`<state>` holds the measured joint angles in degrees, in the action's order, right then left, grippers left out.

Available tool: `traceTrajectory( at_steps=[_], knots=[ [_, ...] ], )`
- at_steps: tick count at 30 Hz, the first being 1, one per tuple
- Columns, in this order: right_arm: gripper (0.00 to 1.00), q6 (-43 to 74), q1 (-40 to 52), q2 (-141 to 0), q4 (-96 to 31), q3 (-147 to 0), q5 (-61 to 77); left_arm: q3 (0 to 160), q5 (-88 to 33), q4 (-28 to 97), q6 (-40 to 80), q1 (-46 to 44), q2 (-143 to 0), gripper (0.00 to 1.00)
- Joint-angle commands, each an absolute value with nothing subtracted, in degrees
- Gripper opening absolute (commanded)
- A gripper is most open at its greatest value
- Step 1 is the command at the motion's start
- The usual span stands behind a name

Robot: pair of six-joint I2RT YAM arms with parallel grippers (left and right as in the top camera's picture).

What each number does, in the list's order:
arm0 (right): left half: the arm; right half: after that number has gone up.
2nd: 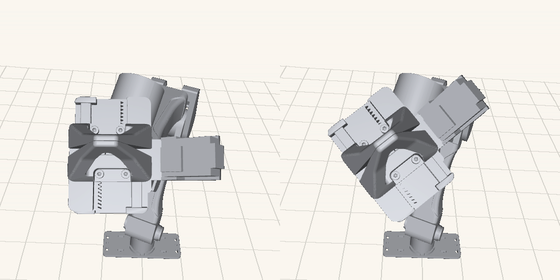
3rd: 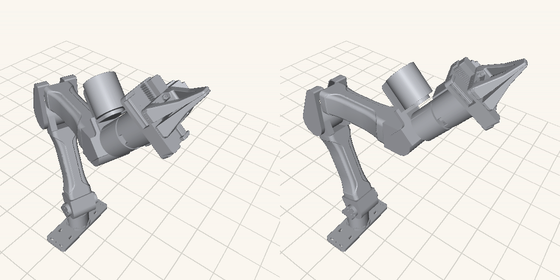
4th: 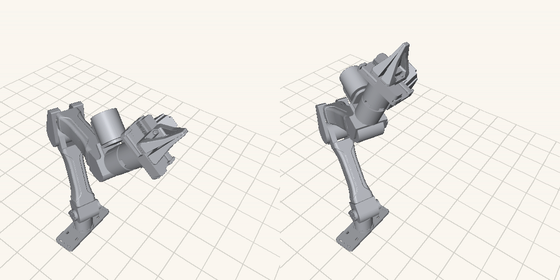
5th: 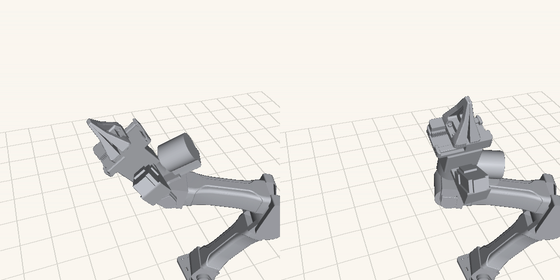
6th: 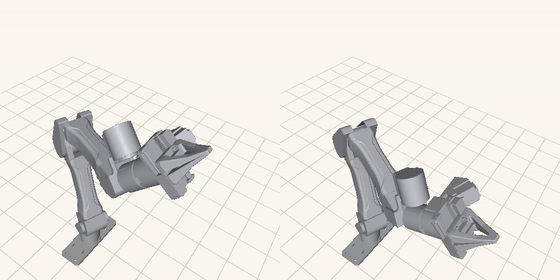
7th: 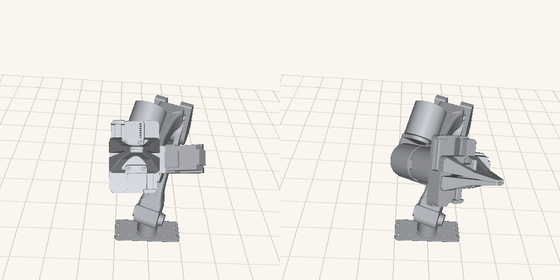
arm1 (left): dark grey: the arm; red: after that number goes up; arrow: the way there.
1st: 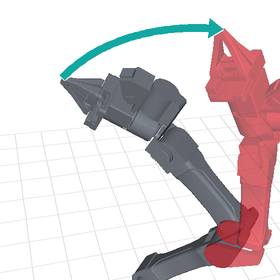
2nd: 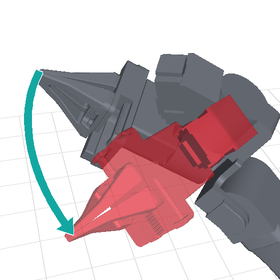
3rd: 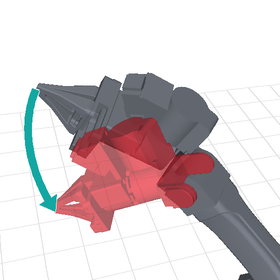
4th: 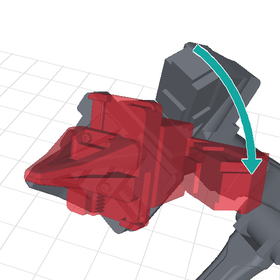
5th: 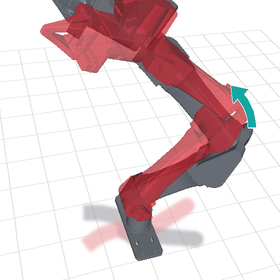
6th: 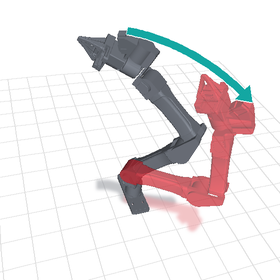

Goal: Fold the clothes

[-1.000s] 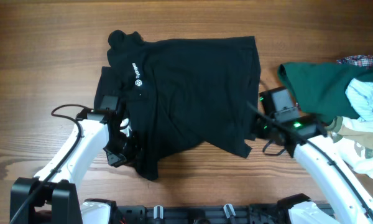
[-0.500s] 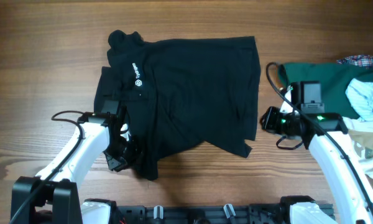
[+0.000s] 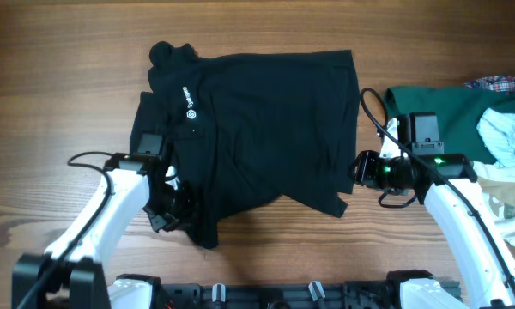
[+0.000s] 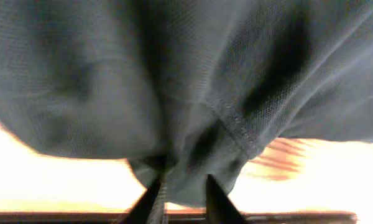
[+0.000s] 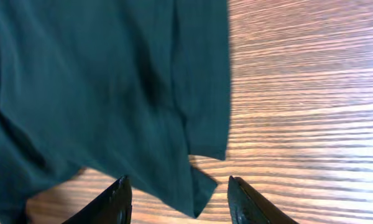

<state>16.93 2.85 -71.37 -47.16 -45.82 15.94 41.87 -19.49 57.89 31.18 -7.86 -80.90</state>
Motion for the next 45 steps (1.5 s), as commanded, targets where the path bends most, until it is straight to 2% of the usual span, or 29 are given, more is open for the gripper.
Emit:
traceTrajectory(
  at_steps=[1,2,4,5,8,10,16,21,27,34,36,39,42,44,45],
  knots=[
    [0.5,10.07,3.07,-71.85,-47.03,-46.76,23.09,43.59,-10.87,59.42,38.76,-6.0,-75.18,0.12],
    [0.5,8.62,3.25,-71.85,-47.05,-46.76,24.16,43.59,-9.65,59.88,40.07,-4.73,-73.84,0.12],
    [0.5,7.6,4.16,-71.85,-46.98,-46.76,24.47,43.57,-9.32,60.05,40.99,-1.69,-72.18,0.22],
    [0.5,7.66,4.78,-71.85,-46.72,-46.76,24.47,43.57,-9.37,60.01,41.04,-0.4,-72.07,0.22],
    [0.51,7.75,6.72,-71.85,-45.25,-46.76,24.45,42.94,-9.52,59.13,42.54,1.91,-73.38,0.14],
    [0.51,8.12,7.7,-71.85,-44.4,-46.76,24.43,42.37,-9.52,57.36,43.48,1.93,-75.13,0.04],
    [0.51,8.12,8.62,-71.85,-43.97,-46.76,23.94,41.89,-8.93,52.86,45.01,2.55,-81.95,0.04],
    [0.51,8.19,8.62,-71.85,-44.86,-46.76,23.59,41.89,-7.79,54.39,46.83,4.91,-86.94,0.04],
    [0.51,9.19,8.69,-71.85,-47.62,-46.09,23.59,41.89,-4.93,61.32,47.0,11.79,-87.66,0.04],
    [0.51,16.47,9.21,-78.81,-41.56,-44.64,20.47,41.89,-5.26,63.92,46.96,21.19,-87.64,0.04],
    [0.65,18.5,10.07,-84.09,-37.21,-44.66,18.31,41.89,-6.87,63.13,45.06,21.65,-87.64,0.04],
    [0.72,18.61,10.22,-90.24,-31.09,-44.66,17.54,41.89,-9.15,61.47,42.17,20.56,-87.29,0.04],
    [0.71,19.99,10.24,-95.13,-25.8,-44.66,17.69,41.89,-12.23,59.44,39.55,18.39,-86.39,0.04],
    [0.63,20.29,10.22,-96.62,-24.16,-44.66,17.98,41.89,-13.06,58.92,39.16,16.58,-86.08,0.04],
    [0.56,20.64,10.22,-96.97,-23.53,-44.66,17.98,41.89,-13.06,58.65,39.13,15.64,-86.06,0.04]
  ],
)
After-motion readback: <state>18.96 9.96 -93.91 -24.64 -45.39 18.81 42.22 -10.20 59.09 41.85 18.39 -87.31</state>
